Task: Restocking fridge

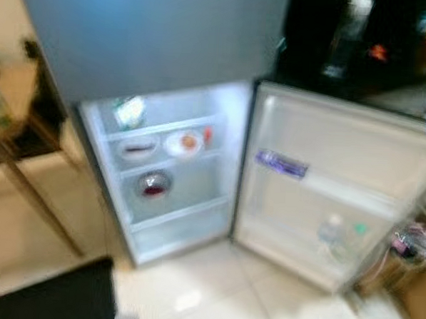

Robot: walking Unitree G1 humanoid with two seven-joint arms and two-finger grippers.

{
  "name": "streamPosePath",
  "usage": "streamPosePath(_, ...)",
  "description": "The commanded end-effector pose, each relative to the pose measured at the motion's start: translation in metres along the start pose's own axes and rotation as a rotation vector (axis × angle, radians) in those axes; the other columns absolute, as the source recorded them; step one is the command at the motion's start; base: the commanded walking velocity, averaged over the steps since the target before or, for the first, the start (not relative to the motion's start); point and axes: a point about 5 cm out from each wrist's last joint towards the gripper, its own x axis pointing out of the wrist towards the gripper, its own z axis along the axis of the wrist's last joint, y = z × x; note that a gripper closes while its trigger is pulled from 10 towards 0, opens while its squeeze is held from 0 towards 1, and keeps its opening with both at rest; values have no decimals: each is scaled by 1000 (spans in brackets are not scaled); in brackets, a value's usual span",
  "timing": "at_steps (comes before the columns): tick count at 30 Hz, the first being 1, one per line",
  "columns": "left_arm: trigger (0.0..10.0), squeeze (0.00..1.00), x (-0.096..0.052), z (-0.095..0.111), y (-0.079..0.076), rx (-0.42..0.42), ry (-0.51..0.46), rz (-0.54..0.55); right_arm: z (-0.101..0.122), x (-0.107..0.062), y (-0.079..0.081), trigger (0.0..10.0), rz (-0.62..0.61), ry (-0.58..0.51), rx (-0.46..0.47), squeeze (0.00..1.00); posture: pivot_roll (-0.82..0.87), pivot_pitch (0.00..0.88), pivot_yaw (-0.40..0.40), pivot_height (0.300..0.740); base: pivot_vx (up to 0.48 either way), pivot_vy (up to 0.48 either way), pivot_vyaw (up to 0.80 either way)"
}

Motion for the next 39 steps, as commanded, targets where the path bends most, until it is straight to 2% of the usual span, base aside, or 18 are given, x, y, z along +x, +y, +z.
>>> streamPosePath(1,10000,0,0,-4,0,19,24,-2,14,1,0,10000,0,-43,-3,0,-101,0,-16,740,0,0,0)
streamPosePath(7,10000,0,0,-4,-1,26,27,-12,13,1,0,10000,-1,-41,-3,0,-102,0,-16,740,0,0,0)
streamPosePath(26,10000,0,0,-4,-5,39,34,-34,13,1,1,10000,-14,-35,-29,0,-98,0,-15,740,0,-480,0)
streamPosePath(33,10000,0,0,-4,-5,37,33,-37,15,2,1,10000,-11,-41,-20,0,-98,0,-15,740,0,-480,-704)
streamPosePath(39,10000,0,0,-5,-6,37,35,-39,16,1,0,10000,-14,-45,-20,0,-101,0,-19,740,0,-480,0)
